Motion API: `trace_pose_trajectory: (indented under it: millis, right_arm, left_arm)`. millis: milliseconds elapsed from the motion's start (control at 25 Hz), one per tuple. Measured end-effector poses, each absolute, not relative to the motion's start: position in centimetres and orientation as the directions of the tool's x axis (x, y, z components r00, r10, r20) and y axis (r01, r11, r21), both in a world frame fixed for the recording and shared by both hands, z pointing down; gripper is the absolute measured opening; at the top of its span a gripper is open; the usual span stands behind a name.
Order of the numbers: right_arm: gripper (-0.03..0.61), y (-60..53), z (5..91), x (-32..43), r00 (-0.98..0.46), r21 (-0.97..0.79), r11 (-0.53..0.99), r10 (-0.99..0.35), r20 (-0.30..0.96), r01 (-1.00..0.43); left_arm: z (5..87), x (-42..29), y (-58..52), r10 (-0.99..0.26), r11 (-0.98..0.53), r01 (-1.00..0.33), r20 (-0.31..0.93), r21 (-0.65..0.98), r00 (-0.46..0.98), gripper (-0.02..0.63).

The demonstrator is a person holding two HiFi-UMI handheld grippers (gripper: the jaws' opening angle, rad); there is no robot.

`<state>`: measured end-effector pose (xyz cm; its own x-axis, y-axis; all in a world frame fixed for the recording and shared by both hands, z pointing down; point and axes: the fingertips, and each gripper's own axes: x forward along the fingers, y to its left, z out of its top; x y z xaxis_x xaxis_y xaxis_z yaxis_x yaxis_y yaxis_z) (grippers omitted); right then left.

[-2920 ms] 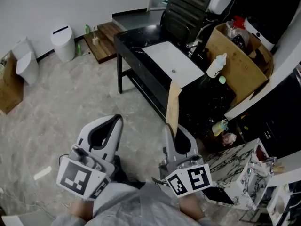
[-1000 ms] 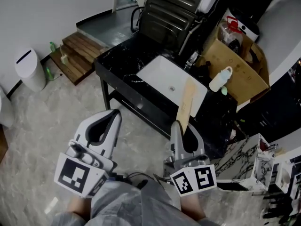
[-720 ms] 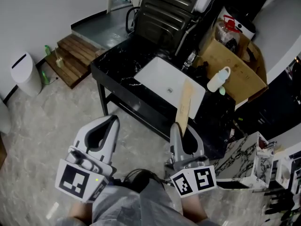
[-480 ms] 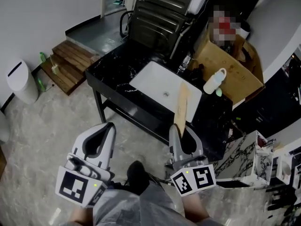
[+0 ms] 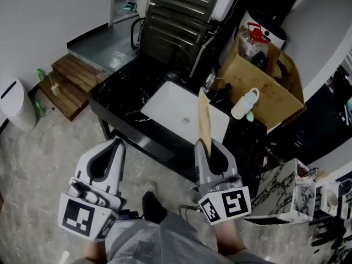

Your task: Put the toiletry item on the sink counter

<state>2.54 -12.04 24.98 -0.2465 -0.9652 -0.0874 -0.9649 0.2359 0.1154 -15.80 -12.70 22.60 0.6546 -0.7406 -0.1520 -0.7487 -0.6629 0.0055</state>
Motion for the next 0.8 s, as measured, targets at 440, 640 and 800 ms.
trace_pose_trajectory:
  millis: [440,640,800]
  right_arm:
    - [0.051,-25.7,26.4,7.3,-0.245,0.134,0.237,-0.969,-0.043,-0.962]
    - [0.051,-31.4,27.1,8.6,-0.266,0.126,0.261,-0.964,-0.024,-0.957]
    - [0.051,-34.8,27.8,9.5,-0.275,0.123,0.272,-0.961,-0.012,-0.954]
  left_arm:
    - [22.6,-12.8,-23.3,-0.765,-0.635,-0.773,-0.142,0.004,0.628,0.005]
    - [23.2,-10.9,-27.7,-0.777,-0.628,-0.776,-0.082,0.054,0.624,0.005]
    - [22.2,-9.1,-31.0,-0.759,-0.647,-0.762,-0.134,0.036,0.637,0.005]
